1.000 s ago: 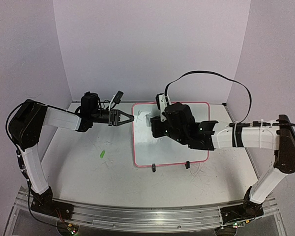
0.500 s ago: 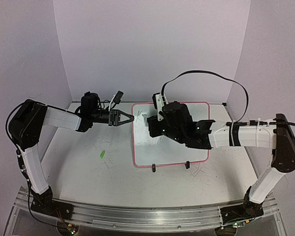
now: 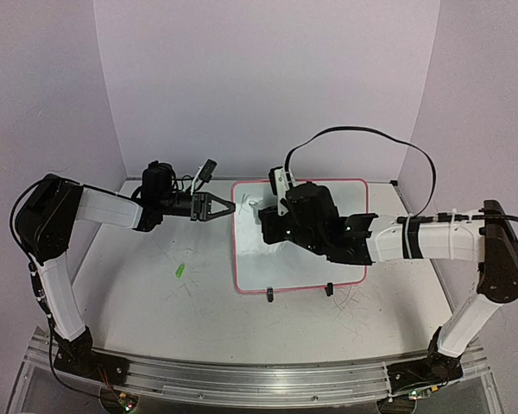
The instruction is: Write a sentence on the whiteboard
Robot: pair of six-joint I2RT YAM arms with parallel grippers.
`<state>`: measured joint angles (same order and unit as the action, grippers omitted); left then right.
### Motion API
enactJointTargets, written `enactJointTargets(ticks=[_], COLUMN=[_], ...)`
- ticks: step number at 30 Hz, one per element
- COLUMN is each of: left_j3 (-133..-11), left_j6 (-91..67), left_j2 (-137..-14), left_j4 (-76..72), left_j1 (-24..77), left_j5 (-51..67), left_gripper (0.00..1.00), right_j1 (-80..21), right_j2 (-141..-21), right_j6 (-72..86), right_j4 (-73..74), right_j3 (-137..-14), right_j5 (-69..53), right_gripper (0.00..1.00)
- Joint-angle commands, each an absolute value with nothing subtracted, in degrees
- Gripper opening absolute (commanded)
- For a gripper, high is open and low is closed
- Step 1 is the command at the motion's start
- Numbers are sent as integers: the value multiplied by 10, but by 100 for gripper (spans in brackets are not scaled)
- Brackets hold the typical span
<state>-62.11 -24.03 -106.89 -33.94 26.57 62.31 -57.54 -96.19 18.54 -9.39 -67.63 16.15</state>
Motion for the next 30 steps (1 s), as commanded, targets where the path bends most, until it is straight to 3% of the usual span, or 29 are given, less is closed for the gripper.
enactJointTargets(ticks=[1,30], left_j3=[-623,-625], left_j6=[-238,-238], left_j2=[-1040,-1044], left_j4=[-351,-351], left_j1=[271,271], left_j5=[651,653], left_gripper=[0,0], right_j1=[-570,-569], right_j2=[-947,-918], right_j6=[197,193], right_j4=[-77,-49], right_j3=[-658,-645], right_j5=[174,191], right_gripper=[0,0])
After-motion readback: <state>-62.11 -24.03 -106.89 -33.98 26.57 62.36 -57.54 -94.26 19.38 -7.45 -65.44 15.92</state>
